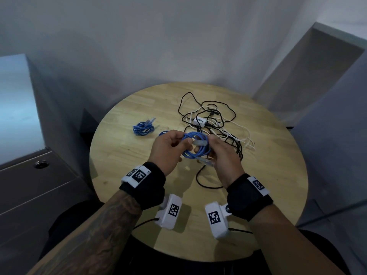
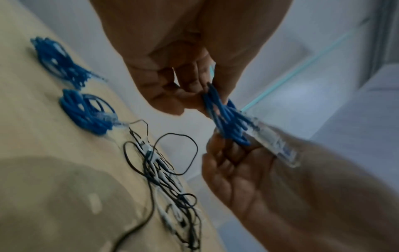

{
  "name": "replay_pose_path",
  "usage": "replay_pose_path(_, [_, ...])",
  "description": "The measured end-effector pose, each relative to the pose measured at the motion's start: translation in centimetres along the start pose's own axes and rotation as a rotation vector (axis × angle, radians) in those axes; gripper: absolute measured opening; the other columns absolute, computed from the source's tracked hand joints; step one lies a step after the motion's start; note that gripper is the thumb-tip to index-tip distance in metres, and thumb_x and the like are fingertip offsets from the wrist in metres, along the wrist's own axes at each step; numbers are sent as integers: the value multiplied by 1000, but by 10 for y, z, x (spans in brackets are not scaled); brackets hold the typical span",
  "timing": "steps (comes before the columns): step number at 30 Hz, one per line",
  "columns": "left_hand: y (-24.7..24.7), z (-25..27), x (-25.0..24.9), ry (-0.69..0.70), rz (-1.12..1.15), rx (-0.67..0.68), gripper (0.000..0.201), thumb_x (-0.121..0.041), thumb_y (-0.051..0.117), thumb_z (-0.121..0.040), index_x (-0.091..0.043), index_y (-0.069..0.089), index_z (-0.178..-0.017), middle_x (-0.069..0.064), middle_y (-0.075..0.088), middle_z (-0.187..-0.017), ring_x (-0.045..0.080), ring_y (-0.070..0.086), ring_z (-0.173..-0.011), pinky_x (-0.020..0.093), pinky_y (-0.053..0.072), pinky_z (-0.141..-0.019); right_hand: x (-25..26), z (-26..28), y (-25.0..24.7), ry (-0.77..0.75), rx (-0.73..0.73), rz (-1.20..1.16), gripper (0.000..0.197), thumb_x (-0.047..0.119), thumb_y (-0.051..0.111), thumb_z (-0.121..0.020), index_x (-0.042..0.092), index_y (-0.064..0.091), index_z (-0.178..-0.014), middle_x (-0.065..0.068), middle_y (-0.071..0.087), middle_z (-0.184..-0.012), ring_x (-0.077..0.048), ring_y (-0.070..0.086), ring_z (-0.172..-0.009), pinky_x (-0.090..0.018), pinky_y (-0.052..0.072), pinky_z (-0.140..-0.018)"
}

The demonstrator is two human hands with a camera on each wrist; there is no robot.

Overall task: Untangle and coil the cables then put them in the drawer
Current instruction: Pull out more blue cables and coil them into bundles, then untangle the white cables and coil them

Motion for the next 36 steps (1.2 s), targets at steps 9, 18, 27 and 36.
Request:
replay_pose_path(9, [-36, -13, -2, -60, -39, -18, 8, -15, 71, -87, -14, 70, -95, 9, 70, -87, 15, 65, -73, 28, 55, -55, -3, -5, 10, 20, 147, 127, 28, 32, 53, -102, 21, 67, -122, 0, 73, -105, -13, 69, -94, -33, 57, -83])
replay_pose_path(18, [-155, -53, 63, -452, -288, -388, 25, -19, 77, -83, -6, 67, -101, 14, 64, -88, 21, 54, -63, 25, 46, -48, -17, -47, -38, -74, -144, 721, 22, 31, 65, -91, 25, 66, -112, 6, 66, -105, -14, 63, -95, -40, 55, -91])
replay_pose_path(27, [-167, -64, 83, -604, -637, -231, 55, -41, 79, -78, -1, 67, -113, 19, 66, -117, 36, 61, -108, 41, 51, -94, 8, -125, -44, -98, -249, 973, 55, 34, 58, -94, 19, 42, -145, -7, 47, -148, -31, 42, -136, -44, 39, -110])
replay_pose_path(36, [-78, -46, 1, 103, -467, -277, 11, -31, 66, -88, -21, 64, -93, 2, 58, -86, 19, 58, -74, 24, 51, -63, 0, -84, -56, 14, -31, 727, 23, 25, 57, -92, 20, 76, -80, 11, 59, -66, -13, 52, -63, -26, 39, -58])
Point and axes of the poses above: each hand's wrist, its own z-axis away from the middle knuckle, its own y-axis out of the palm, x = y × z, the point moved 2 cm from there along -z, towards the middle knuckle
